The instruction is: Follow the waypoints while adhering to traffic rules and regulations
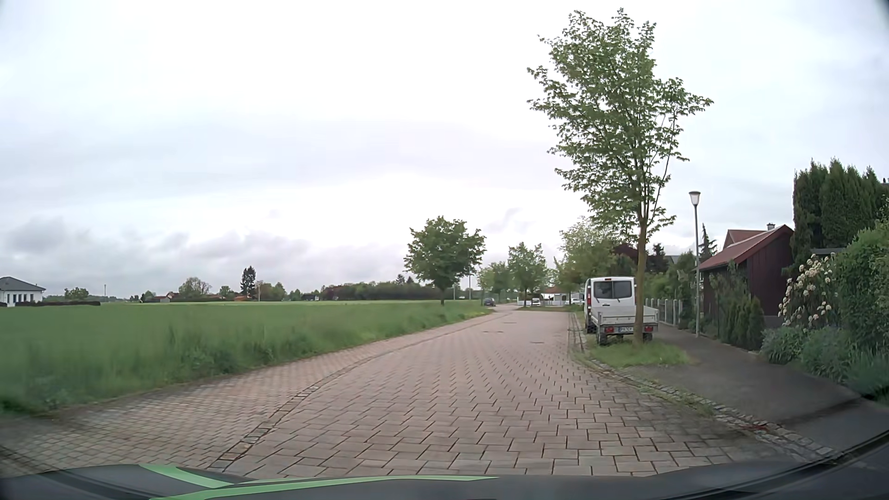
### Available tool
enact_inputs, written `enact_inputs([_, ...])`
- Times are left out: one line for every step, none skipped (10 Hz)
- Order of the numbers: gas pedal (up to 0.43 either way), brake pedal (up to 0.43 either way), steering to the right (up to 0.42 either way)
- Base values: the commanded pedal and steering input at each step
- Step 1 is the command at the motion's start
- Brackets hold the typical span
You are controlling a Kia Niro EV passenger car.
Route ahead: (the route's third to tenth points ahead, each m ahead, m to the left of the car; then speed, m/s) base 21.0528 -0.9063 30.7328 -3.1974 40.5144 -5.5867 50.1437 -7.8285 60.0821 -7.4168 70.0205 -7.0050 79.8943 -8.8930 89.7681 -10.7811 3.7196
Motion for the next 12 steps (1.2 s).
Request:
enact_inputs([0.079, 0.0, 0.093])
enact_inputs([0.079, 0.0, 0.088])
enact_inputs([0.079, 0.0, 0.076])
enact_inputs([0.079, 0.0, 0.062])
enact_inputs([0.079, 0.0, 0.049])
enact_inputs([0.079, 0.0, 0.04])
enact_inputs([0.079, 0.0, 0.04])
enact_inputs([0.079, 0.0, 0.04])
enact_inputs([0.079, 0.0, 0.04])
enact_inputs([0.079, 0.0, 0.036])
enact_inputs([0.087, 0.0, 0.032])
enact_inputs([0.087, 0.0, 0.032])
